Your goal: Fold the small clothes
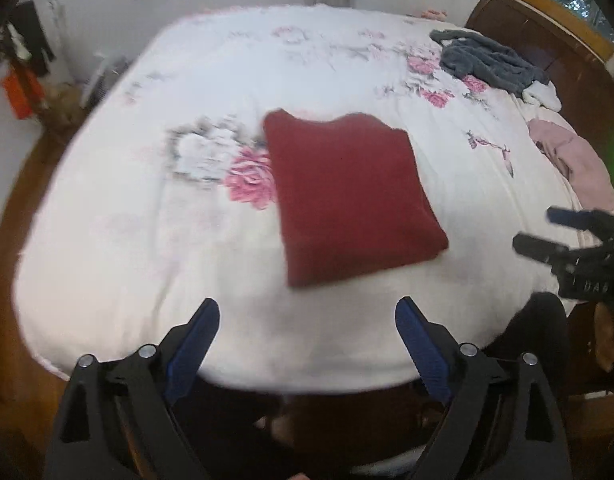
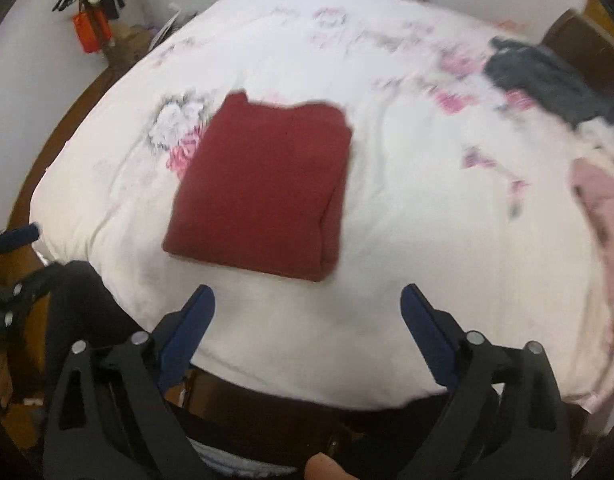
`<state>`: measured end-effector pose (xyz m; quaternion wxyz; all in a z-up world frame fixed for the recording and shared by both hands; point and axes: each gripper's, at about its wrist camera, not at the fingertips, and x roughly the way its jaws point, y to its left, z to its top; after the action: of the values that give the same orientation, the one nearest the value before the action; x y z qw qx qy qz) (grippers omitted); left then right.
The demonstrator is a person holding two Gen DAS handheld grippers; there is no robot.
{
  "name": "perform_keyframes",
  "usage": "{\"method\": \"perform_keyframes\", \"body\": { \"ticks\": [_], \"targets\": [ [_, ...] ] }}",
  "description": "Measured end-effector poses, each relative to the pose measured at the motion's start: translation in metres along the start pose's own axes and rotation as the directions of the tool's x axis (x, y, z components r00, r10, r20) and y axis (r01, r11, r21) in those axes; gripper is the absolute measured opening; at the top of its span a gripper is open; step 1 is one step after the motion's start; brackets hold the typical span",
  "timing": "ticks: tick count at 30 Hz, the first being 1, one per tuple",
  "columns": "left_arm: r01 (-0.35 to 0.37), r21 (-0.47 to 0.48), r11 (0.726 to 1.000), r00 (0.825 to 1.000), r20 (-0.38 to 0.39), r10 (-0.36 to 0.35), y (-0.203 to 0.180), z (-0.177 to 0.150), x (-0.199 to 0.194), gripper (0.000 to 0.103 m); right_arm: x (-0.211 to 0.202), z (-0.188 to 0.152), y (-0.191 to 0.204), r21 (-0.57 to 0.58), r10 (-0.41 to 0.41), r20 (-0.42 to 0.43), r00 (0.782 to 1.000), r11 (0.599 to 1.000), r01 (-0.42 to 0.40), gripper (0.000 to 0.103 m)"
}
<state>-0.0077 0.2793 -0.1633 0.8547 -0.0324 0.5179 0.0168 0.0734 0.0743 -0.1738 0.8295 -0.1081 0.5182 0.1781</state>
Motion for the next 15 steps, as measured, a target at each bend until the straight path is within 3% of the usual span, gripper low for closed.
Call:
{"method": "perform_keyframes", "body": {
  "ticks": [3, 6, 8, 12, 15],
  "targets": [
    [-0.028, -0.058, 0.998, 0.998, 0.055, 0.031, 0.002, -0.008, -0.048, 0.091, -0.051, -0.005, 0.01, 0.043, -0.017, 0.107, 0.994, 0.999, 0.013, 0.1],
    [-0.044, -0.053, 0.998, 0.997, 0.059, 0.047, -0.002, -0.004, -0.076, 0.091, -0.094, -0.007, 0.012, 0.058, -0.007, 0.157, 0.988, 0.998, -0.003, 0.1],
    [-0.039, -0.028, 0.999, 0.998, 0.04, 0.04, -0.007, 0.001, -0.089, 0.091, -0.123, -0.004, 0.019, 0.038, -0.012, 0.188, 0.982, 0.999, 0.005, 0.1],
    [-0.006, -0.048, 0.999, 0.994, 0.113, 0.011, -0.008, 0.007, -0.126, 0.091, -0.179, -0.004, 0.028, -0.003, -0.036, 0.268, 0.963, 0.999, 0.038, 0.1],
    [-0.01, -0.049, 0.999, 0.99, 0.141, 0.017, -0.011, 0.005, -0.137, 0.091, -0.198, -0.008, 0.029, 0.005, -0.057, 0.298, 0.953, 0.998, 0.058, 0.1]
  ]
}}
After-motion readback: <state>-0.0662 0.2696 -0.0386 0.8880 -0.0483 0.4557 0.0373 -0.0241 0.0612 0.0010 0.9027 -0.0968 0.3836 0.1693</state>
